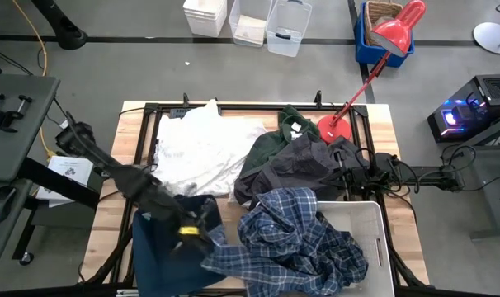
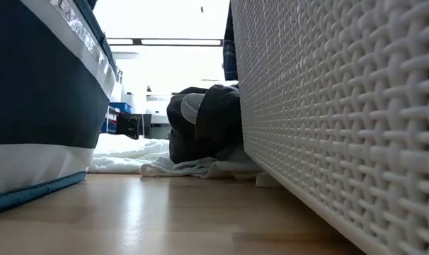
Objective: Sort clothes
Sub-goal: Put the blue checkered long-sleeve shirt into the white laundry bin
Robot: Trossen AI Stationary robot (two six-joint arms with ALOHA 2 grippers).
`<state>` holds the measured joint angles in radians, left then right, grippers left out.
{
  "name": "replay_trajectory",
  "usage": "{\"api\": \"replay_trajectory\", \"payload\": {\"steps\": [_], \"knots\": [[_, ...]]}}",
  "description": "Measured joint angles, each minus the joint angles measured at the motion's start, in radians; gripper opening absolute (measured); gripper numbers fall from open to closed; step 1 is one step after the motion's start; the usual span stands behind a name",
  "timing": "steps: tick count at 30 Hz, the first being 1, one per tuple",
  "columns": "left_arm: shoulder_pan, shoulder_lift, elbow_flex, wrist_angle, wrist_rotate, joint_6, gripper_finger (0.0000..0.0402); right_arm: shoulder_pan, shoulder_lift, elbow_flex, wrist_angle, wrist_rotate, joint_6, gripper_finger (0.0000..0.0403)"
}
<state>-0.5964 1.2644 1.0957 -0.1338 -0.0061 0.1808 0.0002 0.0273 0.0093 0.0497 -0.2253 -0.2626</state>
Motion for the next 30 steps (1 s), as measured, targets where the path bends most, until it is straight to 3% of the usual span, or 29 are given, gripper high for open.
{"api": "replay_trajectory", "payload": {"steps": [5,9,15,19,26,30], "knots": [[0.024,-0.041,0.104,0.082,-0.052,0.129,0.0,0.0,0.0,0.0,0.0,0.0,0.0,0.0],[0.063,0.011,0.151,0.271,-0.027,0.2,0.0,0.0,-0.001,0.0,0.0,0.0,0.0,0.0],[0.133,0.252,0.161,0.712,0.092,0.146,0.0,0.0,-0.001,0.0,0.0,0.0,0.0,0.0],[0.139,0.462,0.286,0.979,0.109,0.071,0.0,0.0,-0.001,0.0,0.0,0.0,0.0,0.0],[0.147,0.795,0.644,0.901,0.134,0.063,0.0,0.0,-0.001,0.0,0.0,0.0,0.0,0.0],[0.174,0.962,0.867,0.726,0.131,0.042,0.0,0.0,-0.001,0.0,0.0,0.0,0.0,0.0]]}}
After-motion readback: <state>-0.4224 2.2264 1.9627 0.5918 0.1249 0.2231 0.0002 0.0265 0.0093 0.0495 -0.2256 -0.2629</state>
